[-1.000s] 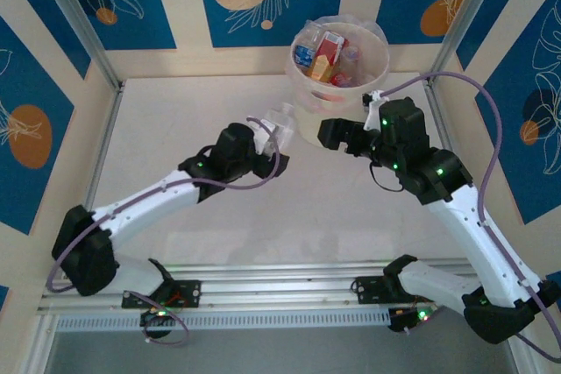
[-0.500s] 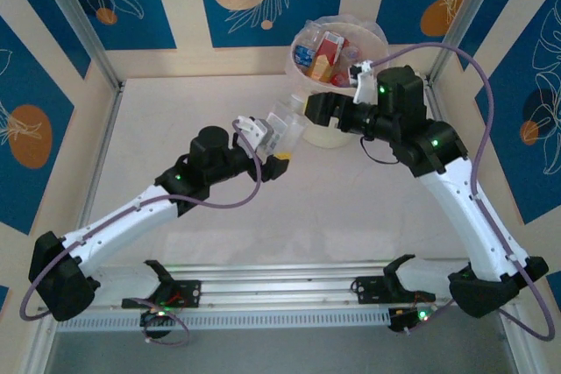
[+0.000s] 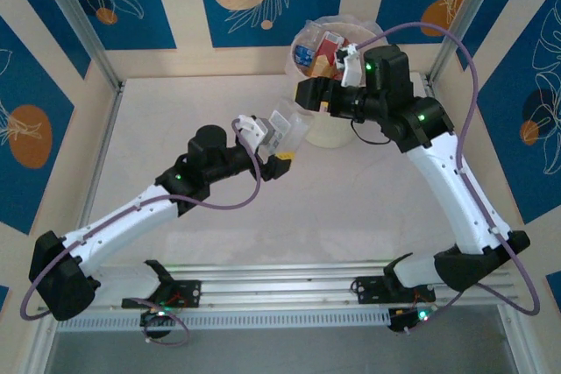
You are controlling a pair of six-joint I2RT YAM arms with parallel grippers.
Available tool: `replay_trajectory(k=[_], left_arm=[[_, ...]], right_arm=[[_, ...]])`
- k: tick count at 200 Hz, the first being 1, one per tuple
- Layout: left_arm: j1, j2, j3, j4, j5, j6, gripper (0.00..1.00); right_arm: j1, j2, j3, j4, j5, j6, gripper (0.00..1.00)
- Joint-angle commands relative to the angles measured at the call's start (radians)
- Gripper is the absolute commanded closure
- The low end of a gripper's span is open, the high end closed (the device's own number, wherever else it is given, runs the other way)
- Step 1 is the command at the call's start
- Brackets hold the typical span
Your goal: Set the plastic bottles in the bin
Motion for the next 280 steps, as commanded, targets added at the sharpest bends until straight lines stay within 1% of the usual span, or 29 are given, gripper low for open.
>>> replay_trajectory(k=[1, 24, 35, 55, 90, 111, 127, 152, 164, 178, 188, 208, 224, 236, 262, 280], left_arm=[[-0.001, 0.007, 0.049, 0.06, 0.027, 0.022, 0.25], [-0.001, 0.032, 0.066, 0.074, 0.011, 0.029, 0.24], [-0.001, 0.042, 0.076, 0.084, 0.004, 0.03, 0.25], [-0.001, 0.055, 0.093, 0.099, 0.002, 0.033, 0.25], [0.0, 0.068, 0.12, 0.096, 0.009, 0.045, 0.25], [-0.001, 0.076, 0.131, 0.09, 0.015, 0.047, 0.24], [-0.001, 0.078, 0.134, 0.088, 0.013, 0.046, 0.24], [0.0, 0.082, 0.146, 0.078, -0.007, 0.041, 0.23], [0.0, 0.086, 0.155, 0.069, -0.017, 0.033, 0.18], [0.0, 0.088, 0.166, 0.062, -0.033, 0.022, 0.02], [0.002, 0.085, 0.171, 0.057, -0.045, 0.016, 0.0], [0.003, 0.068, 0.177, 0.04, -0.056, 0.012, 0.0], [0.002, 0.042, 0.175, 0.022, -0.061, 0.011, 0.01], [0.002, 0.022, 0.17, 0.005, -0.073, 0.006, 0.0], [0.002, -0.034, 0.139, -0.009, -0.115, -0.011, 0.01], [0.002, -0.063, 0.121, -0.031, -0.177, -0.021, 0.0]], right_arm=[[0.0, 0.029, 0.057, -0.06, -0.036, -0.044, 0.15], [0.022, 0.051, 0.077, -0.094, -0.035, -0.064, 0.06], [0.026, 0.053, 0.076, -0.105, -0.032, -0.065, 0.05], [0.026, 0.052, 0.068, -0.125, -0.021, -0.065, 0.06], [0.027, 0.054, 0.064, -0.118, -0.055, -0.065, 0.14], [0.027, 0.058, 0.063, -0.102, -0.068, -0.066, 0.22], [0.028, 0.062, 0.062, -0.092, -0.072, -0.069, 0.31], [0.032, 0.06, 0.063, -0.083, -0.059, -0.08, 0.49], [0.037, 0.057, 0.068, -0.082, -0.038, -0.088, 0.57], [0.043, 0.056, 0.075, -0.082, -0.007, -0.1, 0.67], [0.047, 0.057, 0.089, -0.088, 0.018, -0.113, 0.71], [0.059, 0.067, 0.141, -0.115, 0.115, -0.153, 0.75], [0.083, 0.092, 0.225, -0.159, 0.256, -0.209, 0.76], [0.113, 0.122, 0.305, -0.192, 0.403, -0.264, 0.78], [0.186, 0.22, 0.48, -0.216, 0.785, -0.415, 0.79], [0.201, 0.298, 0.593, -0.196, 0.976, -0.511, 0.79]])
